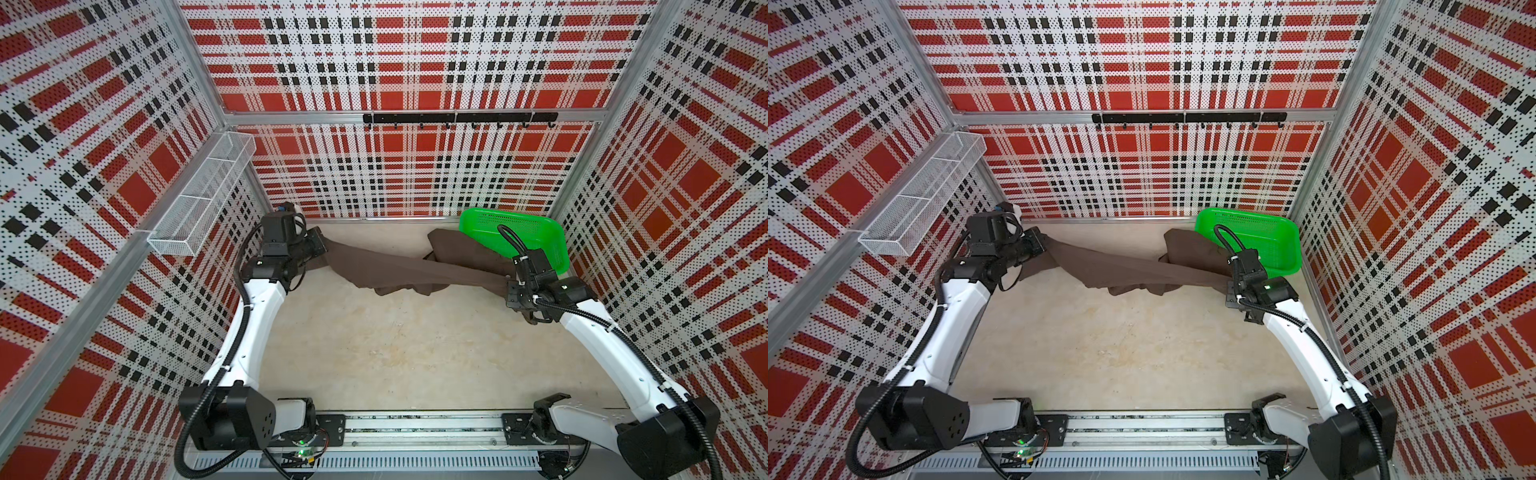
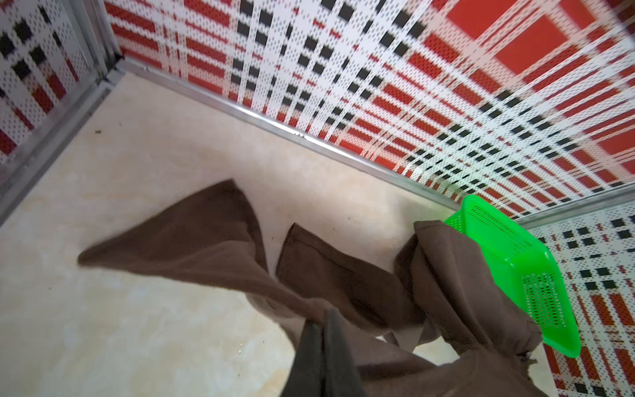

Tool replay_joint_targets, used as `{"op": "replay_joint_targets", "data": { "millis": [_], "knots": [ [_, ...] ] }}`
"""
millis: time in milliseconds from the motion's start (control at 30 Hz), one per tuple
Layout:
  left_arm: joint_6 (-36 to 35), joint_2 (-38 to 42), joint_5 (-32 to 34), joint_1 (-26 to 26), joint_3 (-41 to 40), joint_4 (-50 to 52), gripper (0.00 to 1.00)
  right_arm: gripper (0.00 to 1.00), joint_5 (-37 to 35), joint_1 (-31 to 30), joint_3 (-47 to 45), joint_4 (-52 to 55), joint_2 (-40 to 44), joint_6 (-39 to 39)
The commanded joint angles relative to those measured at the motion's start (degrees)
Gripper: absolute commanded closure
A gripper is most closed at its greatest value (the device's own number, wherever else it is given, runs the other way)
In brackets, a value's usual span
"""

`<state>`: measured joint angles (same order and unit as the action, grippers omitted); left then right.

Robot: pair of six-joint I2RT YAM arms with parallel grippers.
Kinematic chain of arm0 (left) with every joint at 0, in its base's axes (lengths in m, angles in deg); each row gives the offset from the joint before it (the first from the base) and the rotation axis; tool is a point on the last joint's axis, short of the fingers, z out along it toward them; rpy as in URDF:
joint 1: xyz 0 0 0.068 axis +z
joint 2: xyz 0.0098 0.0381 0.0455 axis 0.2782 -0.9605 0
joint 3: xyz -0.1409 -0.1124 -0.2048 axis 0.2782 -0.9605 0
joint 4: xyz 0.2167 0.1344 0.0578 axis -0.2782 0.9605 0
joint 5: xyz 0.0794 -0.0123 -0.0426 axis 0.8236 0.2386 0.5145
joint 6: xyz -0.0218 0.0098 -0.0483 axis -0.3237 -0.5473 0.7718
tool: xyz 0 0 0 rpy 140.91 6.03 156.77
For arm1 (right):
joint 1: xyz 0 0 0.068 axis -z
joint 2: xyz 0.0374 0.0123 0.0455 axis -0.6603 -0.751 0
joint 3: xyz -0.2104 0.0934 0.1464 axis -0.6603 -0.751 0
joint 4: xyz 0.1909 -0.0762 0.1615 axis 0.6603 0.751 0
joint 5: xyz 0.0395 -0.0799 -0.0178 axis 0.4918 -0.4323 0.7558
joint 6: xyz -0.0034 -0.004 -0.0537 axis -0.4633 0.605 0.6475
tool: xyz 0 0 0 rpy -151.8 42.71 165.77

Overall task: Fold and stack the trousers
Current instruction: Flatten out the trousers at the center of the table.

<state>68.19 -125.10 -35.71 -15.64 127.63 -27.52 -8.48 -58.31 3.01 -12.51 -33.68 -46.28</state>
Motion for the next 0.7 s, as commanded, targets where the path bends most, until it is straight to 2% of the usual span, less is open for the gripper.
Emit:
{"op": "replay_joint_targets", "data": {
  "millis": [0, 200, 367, 467, 667],
  "knots": [
    [-2.2, 1.6, 8.6, 2.3, 0.2, 0.4, 1.00, 1.00, -5.3, 1.8, -2.7, 4.2, 0.9, -1.3],
    [-4.5, 4.9, 10.8, 2.5, -10.4, 2.2, 1.00, 1.00, -3.8, -0.4, -3.8, 5.6, -0.2, -2.7],
    [-4.2, 2.7, 10.5, 1.8, -16.6, 0.5, 1.00, 1.00, -2.2, -2.7, -6.5, 6.5, -2.5, -4.3],
    [-3.8, 0.0, 11.3, 0.5, -17.3, -1.4, 1.00, 1.00, -2.0, -3.7, -7.8, 7.3, -4.3, -6.4],
    [-3.4, -6.2, 14.8, -5.0, -12.7, -1.9, 1.00, 1.00, -4.5, -5.1, -9.7, 9.5, -8.3, -9.8]
  ]
}}
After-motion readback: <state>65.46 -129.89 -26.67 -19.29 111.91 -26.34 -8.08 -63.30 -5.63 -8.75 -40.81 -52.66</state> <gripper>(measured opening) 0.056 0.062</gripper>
